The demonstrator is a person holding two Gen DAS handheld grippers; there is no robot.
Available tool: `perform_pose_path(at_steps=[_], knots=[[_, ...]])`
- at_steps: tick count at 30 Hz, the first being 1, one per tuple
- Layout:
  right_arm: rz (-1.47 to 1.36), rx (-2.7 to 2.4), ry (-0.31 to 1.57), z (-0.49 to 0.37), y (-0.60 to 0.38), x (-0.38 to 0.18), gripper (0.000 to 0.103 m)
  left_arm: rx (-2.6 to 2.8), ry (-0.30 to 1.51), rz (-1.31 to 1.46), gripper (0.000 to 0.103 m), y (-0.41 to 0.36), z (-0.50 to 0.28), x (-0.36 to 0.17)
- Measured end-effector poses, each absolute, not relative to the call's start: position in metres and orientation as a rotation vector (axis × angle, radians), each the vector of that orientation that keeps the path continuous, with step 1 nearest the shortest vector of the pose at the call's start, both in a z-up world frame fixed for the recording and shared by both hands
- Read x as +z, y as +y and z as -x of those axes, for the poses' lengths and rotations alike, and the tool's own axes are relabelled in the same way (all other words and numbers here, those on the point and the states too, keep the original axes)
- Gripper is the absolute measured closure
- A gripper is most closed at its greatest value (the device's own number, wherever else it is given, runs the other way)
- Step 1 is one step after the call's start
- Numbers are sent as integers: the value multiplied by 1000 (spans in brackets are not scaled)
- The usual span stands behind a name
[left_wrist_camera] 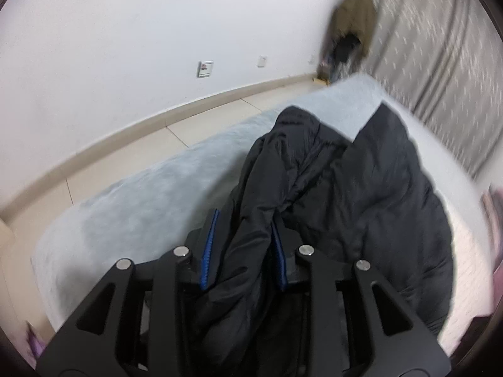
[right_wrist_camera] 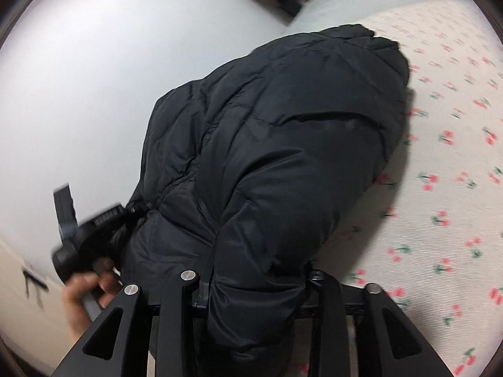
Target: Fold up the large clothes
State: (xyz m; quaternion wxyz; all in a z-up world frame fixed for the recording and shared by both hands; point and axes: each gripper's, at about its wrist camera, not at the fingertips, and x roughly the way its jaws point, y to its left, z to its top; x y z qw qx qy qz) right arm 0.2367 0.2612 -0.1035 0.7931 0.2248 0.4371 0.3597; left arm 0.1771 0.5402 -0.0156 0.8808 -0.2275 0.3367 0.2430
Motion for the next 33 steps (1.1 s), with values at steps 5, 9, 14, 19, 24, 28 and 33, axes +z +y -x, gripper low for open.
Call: perform_pose_path(at_steps=[5, 9, 14, 19, 24, 28, 33], knots=[[-456, 839, 1017, -228, 275, -105, 52, 568, 654, 541, 54, 551, -132, 11], [-450, 836, 1028, -213, 248, -87, 42, 579, 598, 552, 44, 525, -83, 38], [-202, 863, 876, -150, 208, -36, 29, 612, 644, 405, 30, 434, -28, 43], [-84, 927, 719, -72, 179, 15, 20, 547, 634, 361, 19, 331, 31, 43], [34, 953, 644, -36, 133, 45, 14, 637, 626, 222, 14, 271, 68, 50], [87, 974, 661, -14, 88, 55, 0, 674, 596, 156, 1, 233, 84, 62], [103, 982, 602, 6, 37, 58, 0, 675, 568, 103, 1, 193, 90, 74]])
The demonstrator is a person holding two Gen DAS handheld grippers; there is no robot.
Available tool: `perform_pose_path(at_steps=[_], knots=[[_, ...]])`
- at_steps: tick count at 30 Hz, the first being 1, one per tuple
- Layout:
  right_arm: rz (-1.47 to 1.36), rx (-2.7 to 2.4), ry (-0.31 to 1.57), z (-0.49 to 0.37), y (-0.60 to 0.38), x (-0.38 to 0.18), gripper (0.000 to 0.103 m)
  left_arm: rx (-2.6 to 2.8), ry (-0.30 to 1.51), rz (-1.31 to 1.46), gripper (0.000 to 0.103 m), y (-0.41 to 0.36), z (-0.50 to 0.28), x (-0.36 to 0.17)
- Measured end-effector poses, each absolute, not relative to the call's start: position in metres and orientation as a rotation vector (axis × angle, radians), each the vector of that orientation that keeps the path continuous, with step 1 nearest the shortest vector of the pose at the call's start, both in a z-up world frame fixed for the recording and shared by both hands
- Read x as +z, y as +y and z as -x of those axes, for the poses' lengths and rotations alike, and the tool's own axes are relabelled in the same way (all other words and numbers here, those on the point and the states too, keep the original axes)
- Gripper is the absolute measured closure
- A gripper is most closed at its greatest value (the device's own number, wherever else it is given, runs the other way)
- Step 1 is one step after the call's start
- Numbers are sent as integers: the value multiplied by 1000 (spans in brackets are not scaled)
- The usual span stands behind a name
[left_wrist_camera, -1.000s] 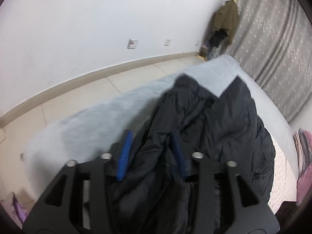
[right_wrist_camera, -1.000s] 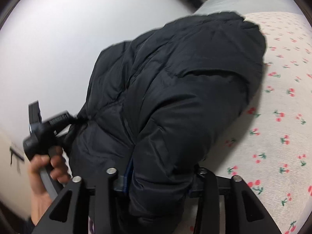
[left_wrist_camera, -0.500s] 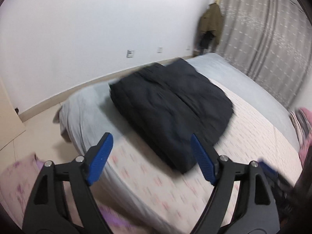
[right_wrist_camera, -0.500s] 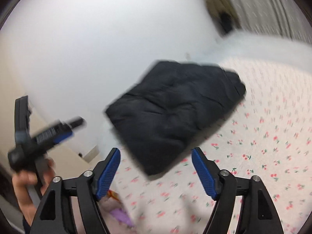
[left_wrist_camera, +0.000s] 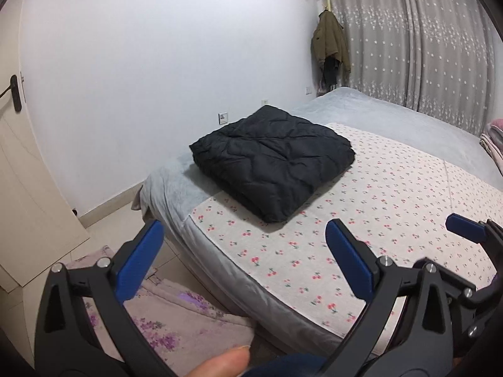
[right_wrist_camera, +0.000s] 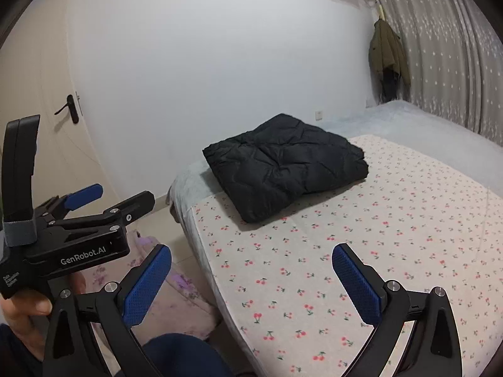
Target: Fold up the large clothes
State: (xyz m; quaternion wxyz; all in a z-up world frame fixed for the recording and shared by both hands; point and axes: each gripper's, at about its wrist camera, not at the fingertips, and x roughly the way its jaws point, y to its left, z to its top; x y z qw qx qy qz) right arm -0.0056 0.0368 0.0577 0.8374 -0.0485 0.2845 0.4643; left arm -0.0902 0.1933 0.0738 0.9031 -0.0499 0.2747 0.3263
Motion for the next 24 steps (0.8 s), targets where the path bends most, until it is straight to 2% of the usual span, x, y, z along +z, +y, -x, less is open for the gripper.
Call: perform_pose_path(at_steps=[24], knots=[[54, 932, 630, -24, -5, 40, 0, 593, 628, 74, 1, 144, 68, 62]])
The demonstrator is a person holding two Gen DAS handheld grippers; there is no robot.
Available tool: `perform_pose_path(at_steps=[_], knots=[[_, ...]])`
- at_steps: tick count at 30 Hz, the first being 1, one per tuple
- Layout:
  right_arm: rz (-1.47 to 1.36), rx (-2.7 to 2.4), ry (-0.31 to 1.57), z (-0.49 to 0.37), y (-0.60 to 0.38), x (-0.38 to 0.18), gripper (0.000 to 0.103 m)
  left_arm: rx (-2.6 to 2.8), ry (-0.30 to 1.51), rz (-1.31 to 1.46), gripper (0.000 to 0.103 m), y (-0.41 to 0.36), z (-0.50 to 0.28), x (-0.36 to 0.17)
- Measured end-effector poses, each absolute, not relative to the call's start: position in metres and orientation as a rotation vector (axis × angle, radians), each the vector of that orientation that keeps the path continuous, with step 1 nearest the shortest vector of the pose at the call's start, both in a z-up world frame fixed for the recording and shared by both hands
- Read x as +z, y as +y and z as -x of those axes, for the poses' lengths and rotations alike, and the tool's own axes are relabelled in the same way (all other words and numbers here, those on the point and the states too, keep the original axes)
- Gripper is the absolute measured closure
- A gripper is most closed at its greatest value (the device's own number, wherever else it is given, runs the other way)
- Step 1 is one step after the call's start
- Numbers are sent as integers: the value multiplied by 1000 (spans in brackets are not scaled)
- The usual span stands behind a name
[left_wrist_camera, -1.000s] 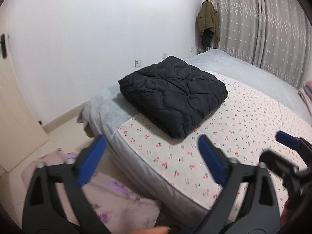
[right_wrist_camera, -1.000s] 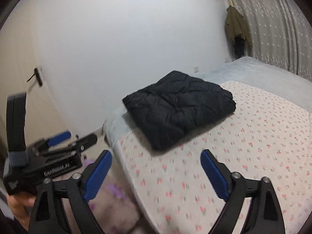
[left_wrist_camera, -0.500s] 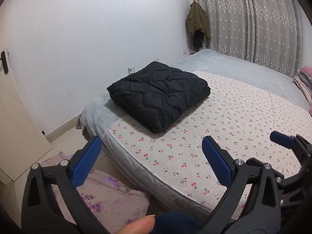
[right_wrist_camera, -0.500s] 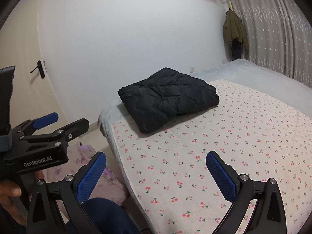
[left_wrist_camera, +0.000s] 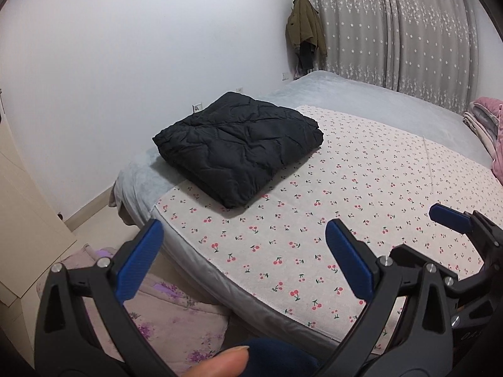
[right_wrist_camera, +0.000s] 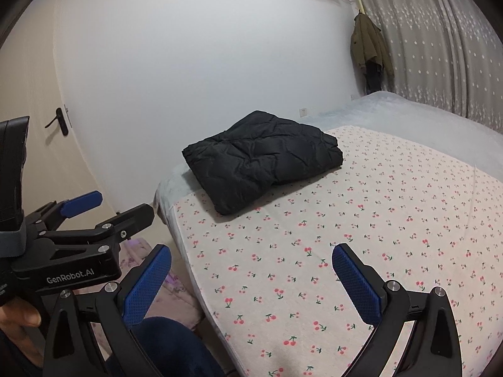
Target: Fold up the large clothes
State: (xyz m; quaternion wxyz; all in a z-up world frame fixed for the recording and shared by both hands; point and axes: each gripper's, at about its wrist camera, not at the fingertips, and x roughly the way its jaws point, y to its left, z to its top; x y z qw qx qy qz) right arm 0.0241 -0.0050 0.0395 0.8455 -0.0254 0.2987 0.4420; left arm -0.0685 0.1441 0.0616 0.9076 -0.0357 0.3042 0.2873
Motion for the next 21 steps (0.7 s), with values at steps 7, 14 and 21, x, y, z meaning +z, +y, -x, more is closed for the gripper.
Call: perform_pose_path(at_steps=[7, 14, 21], knots=[[51, 928, 624, -24, -7, 40, 0, 604, 618, 77, 1, 143, 71, 63], [60, 929, 623, -23, -4, 38, 0, 607, 618, 87, 1, 144, 74, 62], [61, 931, 627, -24, -2, 35, 0, 619, 617, 83, 1, 144, 75, 63]])
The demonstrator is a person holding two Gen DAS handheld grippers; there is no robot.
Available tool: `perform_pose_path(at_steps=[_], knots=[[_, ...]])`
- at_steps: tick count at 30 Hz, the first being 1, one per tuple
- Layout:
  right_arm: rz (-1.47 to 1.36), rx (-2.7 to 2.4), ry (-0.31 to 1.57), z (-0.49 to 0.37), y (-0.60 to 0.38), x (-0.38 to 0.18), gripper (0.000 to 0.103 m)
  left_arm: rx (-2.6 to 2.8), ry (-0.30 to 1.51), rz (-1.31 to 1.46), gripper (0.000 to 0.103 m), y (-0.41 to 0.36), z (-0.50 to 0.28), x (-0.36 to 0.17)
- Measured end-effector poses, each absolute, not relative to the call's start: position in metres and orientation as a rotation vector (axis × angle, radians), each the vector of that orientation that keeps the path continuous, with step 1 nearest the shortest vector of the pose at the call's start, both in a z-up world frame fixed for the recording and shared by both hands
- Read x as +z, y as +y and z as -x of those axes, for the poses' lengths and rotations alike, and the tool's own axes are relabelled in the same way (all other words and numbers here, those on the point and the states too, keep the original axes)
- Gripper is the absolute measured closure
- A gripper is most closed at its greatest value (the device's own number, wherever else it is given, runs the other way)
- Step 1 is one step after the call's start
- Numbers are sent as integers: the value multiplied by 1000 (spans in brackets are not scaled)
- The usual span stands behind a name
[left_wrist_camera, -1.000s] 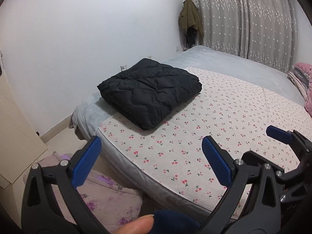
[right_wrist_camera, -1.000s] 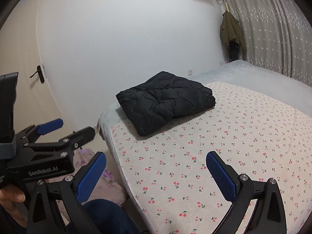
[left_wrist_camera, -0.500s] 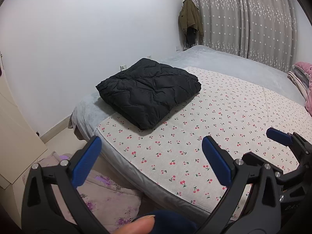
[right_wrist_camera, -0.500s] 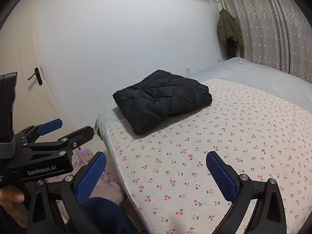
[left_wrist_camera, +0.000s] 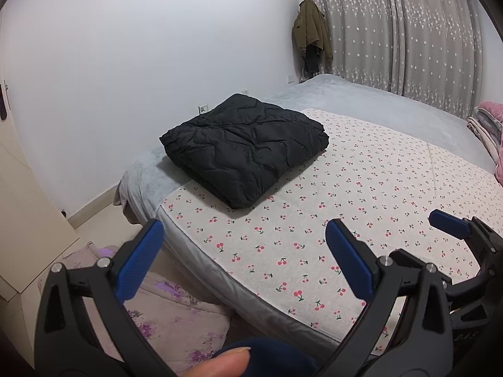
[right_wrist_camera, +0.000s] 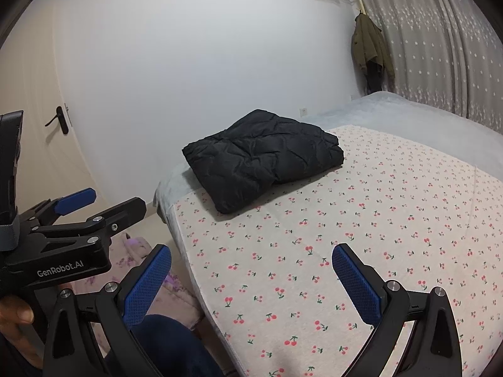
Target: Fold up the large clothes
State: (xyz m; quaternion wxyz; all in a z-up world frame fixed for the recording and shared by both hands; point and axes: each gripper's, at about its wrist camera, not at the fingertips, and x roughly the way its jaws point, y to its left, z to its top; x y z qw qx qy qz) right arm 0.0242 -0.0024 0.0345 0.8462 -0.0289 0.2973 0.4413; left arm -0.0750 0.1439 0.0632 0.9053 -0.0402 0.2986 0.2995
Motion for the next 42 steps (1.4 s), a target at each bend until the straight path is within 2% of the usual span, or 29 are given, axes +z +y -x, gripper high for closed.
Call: perform_pose_path(at_steps=[42], knots=[[98, 930, 612, -22, -2, 30, 0, 644, 635, 95, 1, 151, 77, 52]])
